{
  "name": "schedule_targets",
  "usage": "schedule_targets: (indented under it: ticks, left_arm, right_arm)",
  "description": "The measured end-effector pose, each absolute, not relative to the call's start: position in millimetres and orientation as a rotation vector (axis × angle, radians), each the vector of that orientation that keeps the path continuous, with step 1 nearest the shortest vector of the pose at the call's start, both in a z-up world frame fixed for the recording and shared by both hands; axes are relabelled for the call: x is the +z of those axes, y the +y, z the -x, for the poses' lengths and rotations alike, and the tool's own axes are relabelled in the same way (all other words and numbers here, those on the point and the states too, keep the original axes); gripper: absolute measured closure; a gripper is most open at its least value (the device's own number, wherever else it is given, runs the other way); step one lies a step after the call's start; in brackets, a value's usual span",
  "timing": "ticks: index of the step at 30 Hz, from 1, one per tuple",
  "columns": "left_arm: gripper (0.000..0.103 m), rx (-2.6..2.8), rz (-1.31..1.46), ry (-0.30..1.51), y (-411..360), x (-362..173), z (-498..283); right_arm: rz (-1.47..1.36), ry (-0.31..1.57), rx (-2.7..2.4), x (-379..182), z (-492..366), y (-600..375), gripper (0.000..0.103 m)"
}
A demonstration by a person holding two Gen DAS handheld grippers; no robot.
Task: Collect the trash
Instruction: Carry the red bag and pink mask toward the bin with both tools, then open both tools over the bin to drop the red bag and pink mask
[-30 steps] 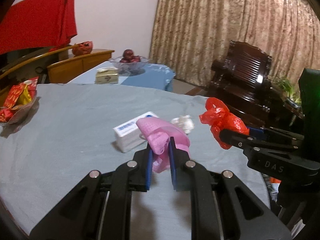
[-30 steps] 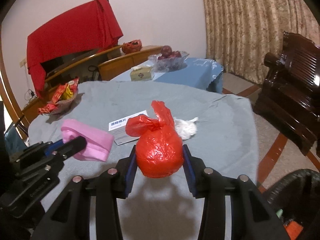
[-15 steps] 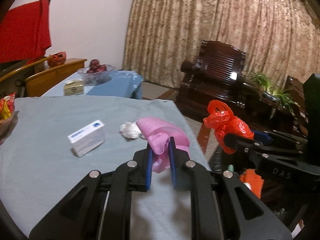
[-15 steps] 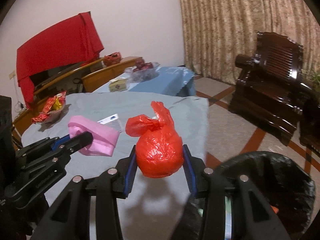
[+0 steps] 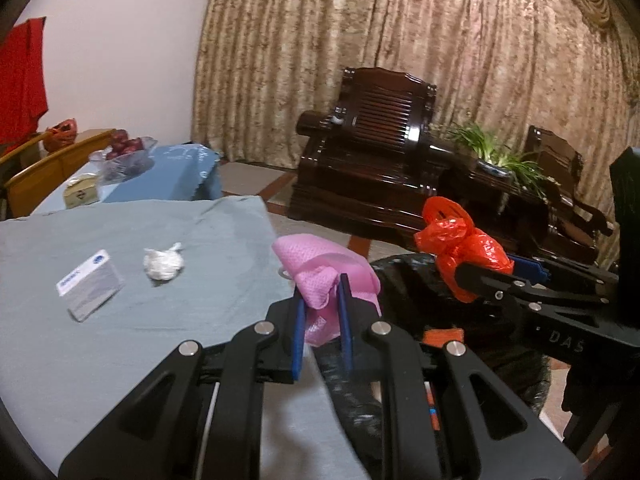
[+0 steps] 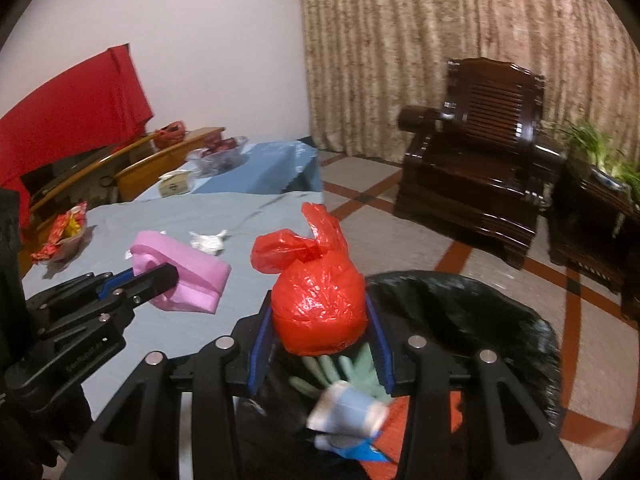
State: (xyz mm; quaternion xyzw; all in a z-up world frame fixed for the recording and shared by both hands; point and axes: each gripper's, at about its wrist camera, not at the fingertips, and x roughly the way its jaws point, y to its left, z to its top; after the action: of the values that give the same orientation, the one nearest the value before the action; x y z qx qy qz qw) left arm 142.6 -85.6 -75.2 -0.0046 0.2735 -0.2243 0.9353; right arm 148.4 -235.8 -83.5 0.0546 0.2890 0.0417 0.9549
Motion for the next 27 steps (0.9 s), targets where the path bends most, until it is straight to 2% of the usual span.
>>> schedule_targets:
  ticks: [27]
  left_arm:
    - [0.089, -0.602, -0.083, 0.640, -195.6, -115.4, -142.9]
  right_arm:
    - [-0.177, 0.639, -0.100, -133.1, -108.2, -331.6, 0.060]
